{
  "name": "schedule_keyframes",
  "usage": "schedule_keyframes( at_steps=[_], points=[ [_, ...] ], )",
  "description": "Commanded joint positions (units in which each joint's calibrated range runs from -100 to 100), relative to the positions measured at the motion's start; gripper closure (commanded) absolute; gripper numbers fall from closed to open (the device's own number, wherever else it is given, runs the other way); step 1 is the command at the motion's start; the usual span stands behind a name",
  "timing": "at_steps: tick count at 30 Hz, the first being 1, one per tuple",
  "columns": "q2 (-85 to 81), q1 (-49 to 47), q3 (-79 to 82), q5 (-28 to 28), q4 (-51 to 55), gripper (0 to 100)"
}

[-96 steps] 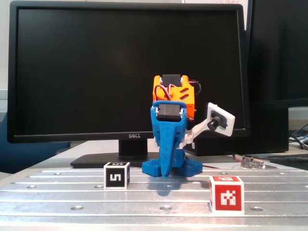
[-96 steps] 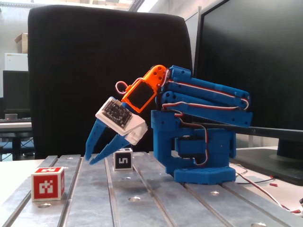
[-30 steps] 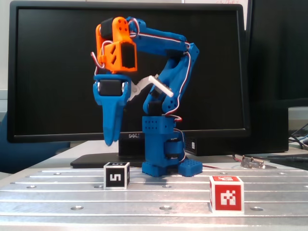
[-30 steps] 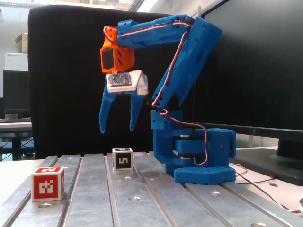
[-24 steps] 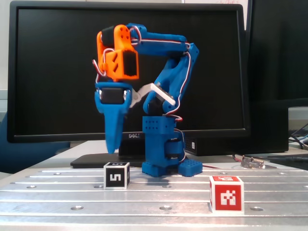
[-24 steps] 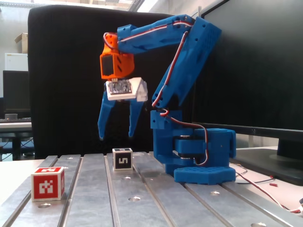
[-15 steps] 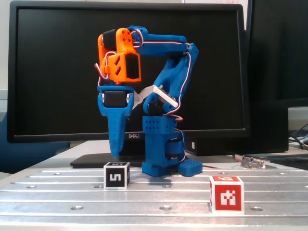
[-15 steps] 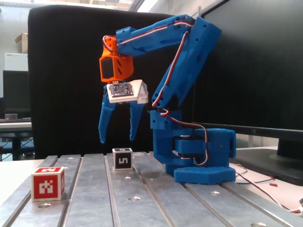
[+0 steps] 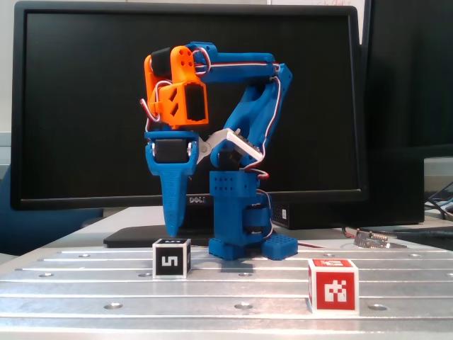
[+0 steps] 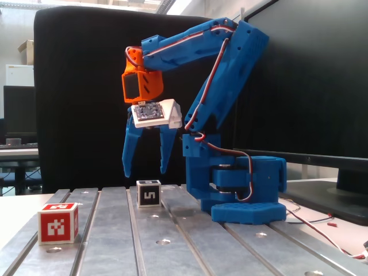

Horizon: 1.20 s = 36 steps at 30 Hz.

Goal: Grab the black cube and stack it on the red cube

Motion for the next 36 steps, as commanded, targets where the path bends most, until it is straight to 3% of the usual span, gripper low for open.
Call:
schedule_keyframes(
  at_steps=[1,16,24,36],
  points=[
    [-0.42,0.23,0.16,0.35,-0.7,74],
    [0.0,1.12,5.13,0.4,-6.6,74],
    [0.16,3.33,9.47,3.61,-12.24,73],
    [0.25,2.67,10.47,3.35,-13.27,74]
  ],
)
